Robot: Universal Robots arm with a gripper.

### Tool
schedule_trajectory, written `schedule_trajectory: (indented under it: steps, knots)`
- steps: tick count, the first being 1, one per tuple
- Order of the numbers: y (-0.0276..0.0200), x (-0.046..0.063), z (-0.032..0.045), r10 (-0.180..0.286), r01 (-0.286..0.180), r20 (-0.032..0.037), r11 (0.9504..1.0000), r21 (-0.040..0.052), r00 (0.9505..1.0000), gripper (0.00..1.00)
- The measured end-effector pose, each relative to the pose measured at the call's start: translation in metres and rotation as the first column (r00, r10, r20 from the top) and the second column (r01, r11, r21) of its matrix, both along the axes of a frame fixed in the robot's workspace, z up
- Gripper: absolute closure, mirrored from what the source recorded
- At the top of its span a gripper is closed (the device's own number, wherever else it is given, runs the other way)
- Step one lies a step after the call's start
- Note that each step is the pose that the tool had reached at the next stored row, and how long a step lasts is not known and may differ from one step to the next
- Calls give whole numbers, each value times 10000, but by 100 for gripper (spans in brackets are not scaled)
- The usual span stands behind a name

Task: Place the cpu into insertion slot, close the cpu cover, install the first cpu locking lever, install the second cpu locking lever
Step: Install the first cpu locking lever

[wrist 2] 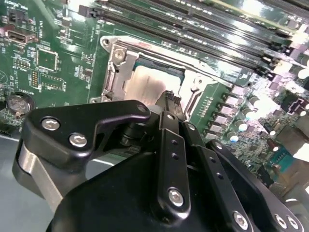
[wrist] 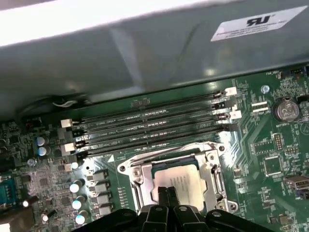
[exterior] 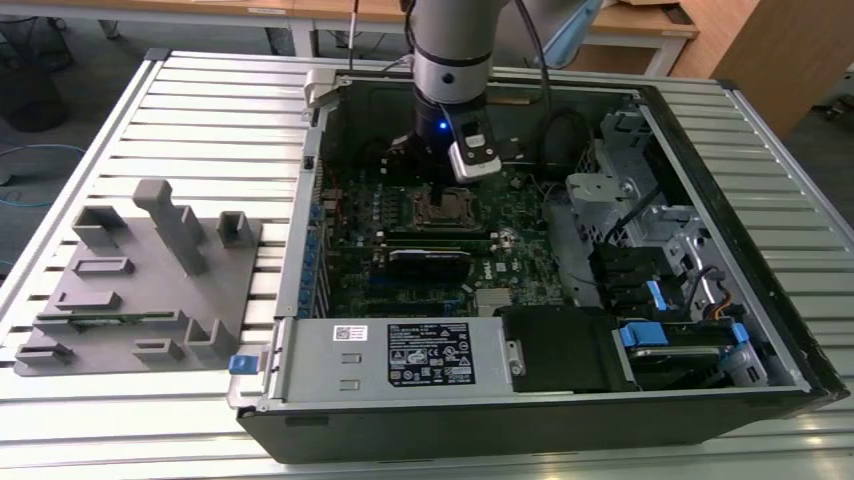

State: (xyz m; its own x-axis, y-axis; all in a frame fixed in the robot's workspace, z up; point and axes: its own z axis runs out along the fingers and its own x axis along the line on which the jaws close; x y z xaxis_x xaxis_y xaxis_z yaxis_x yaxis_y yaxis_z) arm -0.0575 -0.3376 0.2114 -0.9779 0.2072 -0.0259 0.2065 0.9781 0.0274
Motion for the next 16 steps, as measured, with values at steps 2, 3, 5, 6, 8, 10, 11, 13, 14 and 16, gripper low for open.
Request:
schedule_trajectory:
  steps: [2, 3, 5, 6, 8, 10, 11, 13, 14, 16]
  knots:
    - [0, 23, -4, 82, -82, 1, 10000, 11, 10000, 90]
    - [0, 35, -6, 139, -139, 1, 9999, 14, 9999, 90]
    - [0, 55, -12, 394, -394, 0, 9992, 14, 9992, 90]
    - [0, 58, -15, 514, -514, 0, 9987, 14, 9987, 90]
    - [0, 64, -24, 897, -897, 0, 9960, 14, 9960, 90]
    - [0, 74, -27, 1098, -1098, -1, 9940, 15, 9940, 90]
    - [0, 81, -28, 1188, -1188, -1, 9929, 17, 9929, 90]
    - [0, 94, -31, 1370, -1370, 1, 9906, 23, 9906, 90]
    - [0, 100, -33, 1462, -1462, 1, 9893, 25, 9893, 90]
    - [0, 105, -37, 1644, -1644, 3, 9864, 31, 9864, 90]
